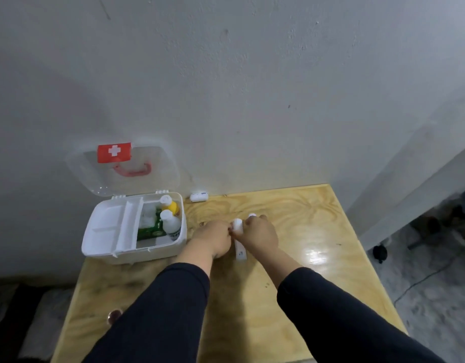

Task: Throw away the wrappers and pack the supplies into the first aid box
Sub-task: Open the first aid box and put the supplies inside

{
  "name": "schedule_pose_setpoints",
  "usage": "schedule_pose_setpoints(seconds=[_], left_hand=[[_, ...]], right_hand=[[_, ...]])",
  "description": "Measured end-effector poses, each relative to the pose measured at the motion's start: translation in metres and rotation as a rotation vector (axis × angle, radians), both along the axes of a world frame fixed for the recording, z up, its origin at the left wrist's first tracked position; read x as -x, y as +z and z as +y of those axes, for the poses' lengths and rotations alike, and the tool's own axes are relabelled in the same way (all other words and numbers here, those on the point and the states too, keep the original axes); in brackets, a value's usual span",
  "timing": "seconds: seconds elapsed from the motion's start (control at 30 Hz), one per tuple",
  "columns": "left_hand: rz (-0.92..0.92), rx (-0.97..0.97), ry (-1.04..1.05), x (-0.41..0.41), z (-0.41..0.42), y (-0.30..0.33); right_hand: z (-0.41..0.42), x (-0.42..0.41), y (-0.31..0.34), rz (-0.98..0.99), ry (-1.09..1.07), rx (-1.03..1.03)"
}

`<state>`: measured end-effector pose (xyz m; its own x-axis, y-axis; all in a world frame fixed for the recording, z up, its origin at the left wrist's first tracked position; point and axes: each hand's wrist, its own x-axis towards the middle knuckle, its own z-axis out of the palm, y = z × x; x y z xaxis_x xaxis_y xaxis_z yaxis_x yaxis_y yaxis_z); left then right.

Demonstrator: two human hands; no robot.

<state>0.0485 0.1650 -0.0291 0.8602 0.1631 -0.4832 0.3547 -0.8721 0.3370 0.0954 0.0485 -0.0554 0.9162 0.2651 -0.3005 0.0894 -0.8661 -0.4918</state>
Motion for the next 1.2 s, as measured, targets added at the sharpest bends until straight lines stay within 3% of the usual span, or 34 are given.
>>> schedule_pose_setpoints(seconds=[0.17,0.4,0.57,0.77,0.93,1.2], left_hand=[[-0.008,-0.038,-0.055,0.017,0.011,-0.01],[-0.122,0.021,-0.072,0.029,0.021,0.024],[-0.298,0.042,-0.014,0.035,0.039,0.074],[-0.425,-0.034,0.07,0.069,0.084,0.11],[-0.333,-0.143,0.144,0.111,0.129,0.095],[-0.14,-0.116,0.234,0.154,0.159,0.044]], right_hand=[[0.002,0.022,-0.014,-0.115,-0.017,0.081],[-0.001,0.019,0.033,-0.05,-0.208,-0.273],[0.013,0.023,0.091,-0.141,-0.17,-0.498],[0.056,0.043,0.132,-0.192,0.007,-0.555],[0.104,0.07,0.144,-0.185,0.112,-0.625],[0.161,0.109,0.106,-0.194,0.26,-0.599]])
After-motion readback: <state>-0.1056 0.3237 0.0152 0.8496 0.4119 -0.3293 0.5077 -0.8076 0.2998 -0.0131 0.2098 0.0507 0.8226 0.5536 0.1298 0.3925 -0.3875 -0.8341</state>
